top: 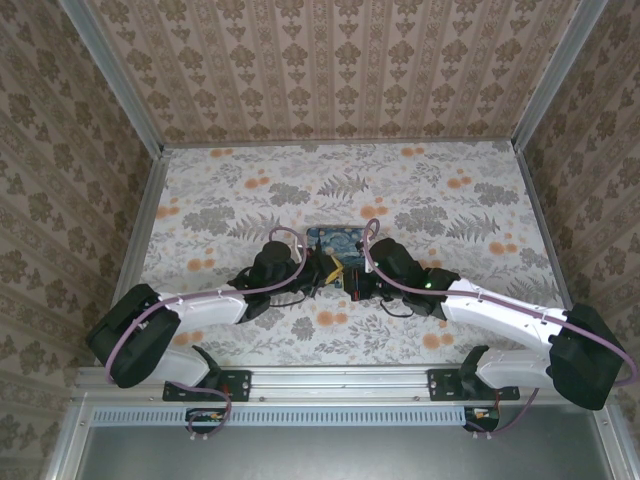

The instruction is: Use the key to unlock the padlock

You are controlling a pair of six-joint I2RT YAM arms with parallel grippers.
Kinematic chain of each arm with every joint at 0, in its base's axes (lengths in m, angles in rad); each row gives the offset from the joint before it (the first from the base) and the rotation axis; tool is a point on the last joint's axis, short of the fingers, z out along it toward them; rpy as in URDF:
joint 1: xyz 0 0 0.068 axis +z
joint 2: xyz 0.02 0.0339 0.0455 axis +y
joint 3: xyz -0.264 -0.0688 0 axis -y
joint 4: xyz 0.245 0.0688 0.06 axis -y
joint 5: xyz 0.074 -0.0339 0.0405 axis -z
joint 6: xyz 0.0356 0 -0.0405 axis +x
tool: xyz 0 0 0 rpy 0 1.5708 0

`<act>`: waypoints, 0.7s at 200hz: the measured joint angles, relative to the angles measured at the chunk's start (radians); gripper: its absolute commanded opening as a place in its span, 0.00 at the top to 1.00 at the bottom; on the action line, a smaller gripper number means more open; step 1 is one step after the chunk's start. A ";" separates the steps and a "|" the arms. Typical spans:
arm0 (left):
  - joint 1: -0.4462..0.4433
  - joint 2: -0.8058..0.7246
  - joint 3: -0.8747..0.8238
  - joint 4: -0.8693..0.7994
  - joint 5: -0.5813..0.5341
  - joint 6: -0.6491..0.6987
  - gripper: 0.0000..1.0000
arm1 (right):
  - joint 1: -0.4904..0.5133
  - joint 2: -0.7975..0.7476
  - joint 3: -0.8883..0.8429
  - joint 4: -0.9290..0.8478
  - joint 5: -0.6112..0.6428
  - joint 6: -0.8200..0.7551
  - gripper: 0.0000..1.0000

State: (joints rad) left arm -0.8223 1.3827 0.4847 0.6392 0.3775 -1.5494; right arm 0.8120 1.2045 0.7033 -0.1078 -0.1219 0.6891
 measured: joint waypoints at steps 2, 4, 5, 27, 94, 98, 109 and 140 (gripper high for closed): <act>0.000 0.000 0.000 -0.001 0.000 0.005 1.00 | 0.000 0.000 0.000 0.000 0.000 0.000 1.00; 0.000 0.000 0.000 0.000 0.000 0.004 1.00 | 0.000 0.000 0.000 0.000 0.000 0.000 1.00; 0.000 0.000 0.000 0.000 0.000 0.004 1.00 | 0.000 0.000 0.000 0.000 0.000 0.000 1.00; 0.000 0.000 0.000 -0.006 -0.002 0.007 1.00 | -0.001 0.000 0.000 0.000 0.000 0.000 1.00; 0.064 -0.038 0.032 -0.117 -0.003 0.236 1.00 | -0.131 -0.130 -0.095 0.066 -0.054 0.073 0.50; 0.068 -0.047 0.037 -0.130 -0.003 0.254 1.00 | -0.142 -0.140 -0.105 0.077 -0.061 0.081 0.50; 0.077 -0.076 0.062 -0.165 -0.002 0.327 1.00 | -0.176 -0.163 -0.140 0.124 -0.087 0.116 0.48; 0.086 -0.143 0.129 -0.199 0.002 0.497 1.00 | -0.223 -0.158 -0.212 0.296 -0.150 0.215 0.44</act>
State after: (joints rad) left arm -0.7361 1.2396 0.6136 0.4400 0.3798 -1.0519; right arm 0.5892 1.0466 0.4908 0.1883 -0.2722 0.9039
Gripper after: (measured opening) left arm 0.040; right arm 0.550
